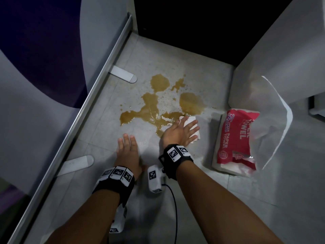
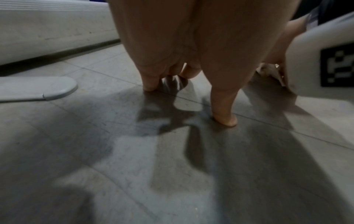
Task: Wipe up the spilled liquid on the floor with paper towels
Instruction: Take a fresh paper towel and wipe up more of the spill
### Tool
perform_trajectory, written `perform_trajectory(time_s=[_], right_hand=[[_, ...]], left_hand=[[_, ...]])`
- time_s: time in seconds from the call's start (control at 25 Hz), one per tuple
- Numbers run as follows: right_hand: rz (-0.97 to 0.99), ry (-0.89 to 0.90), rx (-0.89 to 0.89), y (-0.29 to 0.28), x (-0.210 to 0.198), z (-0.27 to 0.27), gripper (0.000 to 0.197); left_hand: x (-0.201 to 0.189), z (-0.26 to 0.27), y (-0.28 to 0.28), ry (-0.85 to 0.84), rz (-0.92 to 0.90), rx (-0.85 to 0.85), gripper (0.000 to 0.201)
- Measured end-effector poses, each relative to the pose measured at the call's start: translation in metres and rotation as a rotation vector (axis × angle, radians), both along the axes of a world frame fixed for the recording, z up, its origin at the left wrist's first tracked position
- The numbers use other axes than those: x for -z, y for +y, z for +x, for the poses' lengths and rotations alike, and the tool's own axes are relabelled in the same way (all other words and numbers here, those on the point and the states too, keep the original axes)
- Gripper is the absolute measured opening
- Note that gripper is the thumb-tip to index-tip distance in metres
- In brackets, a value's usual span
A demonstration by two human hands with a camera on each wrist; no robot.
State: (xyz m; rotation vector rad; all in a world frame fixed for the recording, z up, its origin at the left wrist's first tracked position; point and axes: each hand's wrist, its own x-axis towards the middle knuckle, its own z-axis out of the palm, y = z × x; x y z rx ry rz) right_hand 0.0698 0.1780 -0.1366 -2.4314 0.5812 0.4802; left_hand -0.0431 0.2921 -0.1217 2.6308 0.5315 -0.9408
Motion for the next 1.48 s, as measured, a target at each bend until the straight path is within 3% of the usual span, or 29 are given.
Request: perform_trajectory(time_s=[0.2,0.8,1.32,1.48], right_hand=[[-0.042,-0.078,-0.15,0.004,0.008,-0.004,0.053],[-0.001,-0.089,-0.475,0.021,0.015,0.013,0.053],[0.034,-0.122,-1.179,-0.052,0.011,0.025,0.051],[0.048,-0.122,-1.137,-0.056,0.01,0.014,0.051]], left_hand=[[0.002,0.001,0.0,0.024,0.018,0.01,0.117],[-0.001,0.002,-0.001,0.036,-0.001,-0.016,0.123],[0.0,0.004,0.001,0.039,-0.009,-0.014,0.125],[-0.004,0.004,-0.001,0.036,-0.026,-0.034,0.125]])
